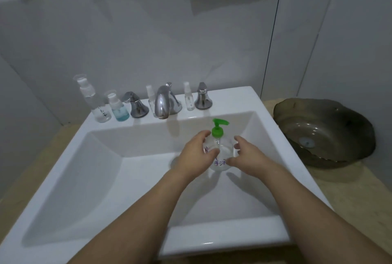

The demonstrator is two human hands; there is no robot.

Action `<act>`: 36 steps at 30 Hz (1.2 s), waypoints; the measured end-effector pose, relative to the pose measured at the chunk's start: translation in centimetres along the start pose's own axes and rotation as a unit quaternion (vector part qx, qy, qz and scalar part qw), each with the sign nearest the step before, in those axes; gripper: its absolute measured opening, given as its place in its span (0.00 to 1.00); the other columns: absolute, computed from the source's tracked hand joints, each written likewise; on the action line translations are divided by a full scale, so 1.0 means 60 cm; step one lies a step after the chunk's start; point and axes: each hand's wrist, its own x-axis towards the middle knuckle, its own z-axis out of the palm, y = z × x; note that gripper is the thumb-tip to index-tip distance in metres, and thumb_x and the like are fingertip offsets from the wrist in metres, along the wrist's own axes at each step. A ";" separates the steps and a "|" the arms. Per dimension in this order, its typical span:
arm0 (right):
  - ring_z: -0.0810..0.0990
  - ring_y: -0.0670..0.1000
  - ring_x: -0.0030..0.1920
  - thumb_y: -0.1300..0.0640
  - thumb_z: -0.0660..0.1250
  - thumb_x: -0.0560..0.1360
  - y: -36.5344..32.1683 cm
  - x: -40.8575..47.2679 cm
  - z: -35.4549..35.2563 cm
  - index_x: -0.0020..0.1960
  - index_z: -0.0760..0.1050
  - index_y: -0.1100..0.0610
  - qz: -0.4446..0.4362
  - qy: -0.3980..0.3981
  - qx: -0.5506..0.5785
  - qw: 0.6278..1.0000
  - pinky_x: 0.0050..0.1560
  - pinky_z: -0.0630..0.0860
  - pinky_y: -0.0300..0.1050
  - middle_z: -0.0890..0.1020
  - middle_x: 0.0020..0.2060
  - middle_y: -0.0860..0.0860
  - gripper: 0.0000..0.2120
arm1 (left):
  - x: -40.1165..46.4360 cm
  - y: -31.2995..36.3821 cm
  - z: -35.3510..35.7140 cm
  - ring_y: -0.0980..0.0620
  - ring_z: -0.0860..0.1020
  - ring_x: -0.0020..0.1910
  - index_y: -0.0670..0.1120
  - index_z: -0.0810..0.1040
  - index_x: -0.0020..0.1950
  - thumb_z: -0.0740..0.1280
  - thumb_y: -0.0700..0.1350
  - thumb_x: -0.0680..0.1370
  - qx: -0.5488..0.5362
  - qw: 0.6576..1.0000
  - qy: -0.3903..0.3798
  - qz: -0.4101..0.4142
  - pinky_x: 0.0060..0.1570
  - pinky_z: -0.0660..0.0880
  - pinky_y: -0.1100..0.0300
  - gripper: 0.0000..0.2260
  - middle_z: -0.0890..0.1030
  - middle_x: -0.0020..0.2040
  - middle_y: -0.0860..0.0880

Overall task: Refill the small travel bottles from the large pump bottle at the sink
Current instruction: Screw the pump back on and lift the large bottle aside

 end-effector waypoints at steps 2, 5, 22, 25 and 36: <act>0.77 0.55 0.56 0.58 0.74 0.70 0.011 0.016 0.008 0.68 0.68 0.56 -0.006 -0.018 -0.027 0.999 0.58 0.75 0.48 0.77 0.59 0.53 0.29 | 0.010 -0.021 0.011 0.54 0.77 0.58 0.52 0.66 0.72 0.70 0.53 0.70 -0.018 0.999 -0.021 -0.028 0.60 0.75 0.51 0.31 0.76 0.64 0.53; 0.79 0.56 0.54 0.59 0.74 0.69 0.021 0.039 0.012 0.63 0.72 0.57 -0.012 -0.023 -0.038 0.999 0.55 0.77 0.50 0.79 0.57 0.55 0.24 | 0.020 -0.043 0.016 0.54 0.81 0.54 0.52 0.66 0.72 0.71 0.56 0.69 -0.055 0.995 -0.061 -0.062 0.58 0.77 0.52 0.33 0.78 0.63 0.52; 0.80 0.51 0.45 0.57 0.63 0.68 -0.081 -0.011 -0.091 0.55 0.77 0.50 -0.106 0.178 0.089 0.974 0.45 0.77 0.46 0.83 0.45 0.49 0.16 | 0.038 0.105 -0.032 0.63 0.78 0.52 0.54 0.66 0.72 0.70 0.53 0.74 -0.067 0.993 0.058 0.078 0.57 0.75 0.59 0.28 0.79 0.55 0.60; 0.80 0.52 0.43 0.59 0.62 0.69 -0.110 -0.006 -0.136 0.54 0.79 0.52 -0.117 0.204 0.123 0.964 0.44 0.74 0.46 0.83 0.45 0.50 0.16 | 0.070 0.153 -0.036 0.56 0.78 0.58 0.54 0.64 0.73 0.68 0.62 0.71 -0.055 0.992 0.078 0.085 0.61 0.74 0.52 0.33 0.78 0.61 0.56; 0.75 0.52 0.46 0.52 0.56 0.65 -0.116 0.121 -0.213 0.59 0.78 0.56 -0.082 0.208 0.114 0.968 0.51 0.73 0.49 0.80 0.47 0.51 0.26 | 0.187 0.191 -0.009 0.53 0.78 0.54 0.49 0.61 0.75 0.68 0.54 0.76 -0.068 0.994 0.061 0.057 0.56 0.73 0.57 0.30 0.76 0.55 0.57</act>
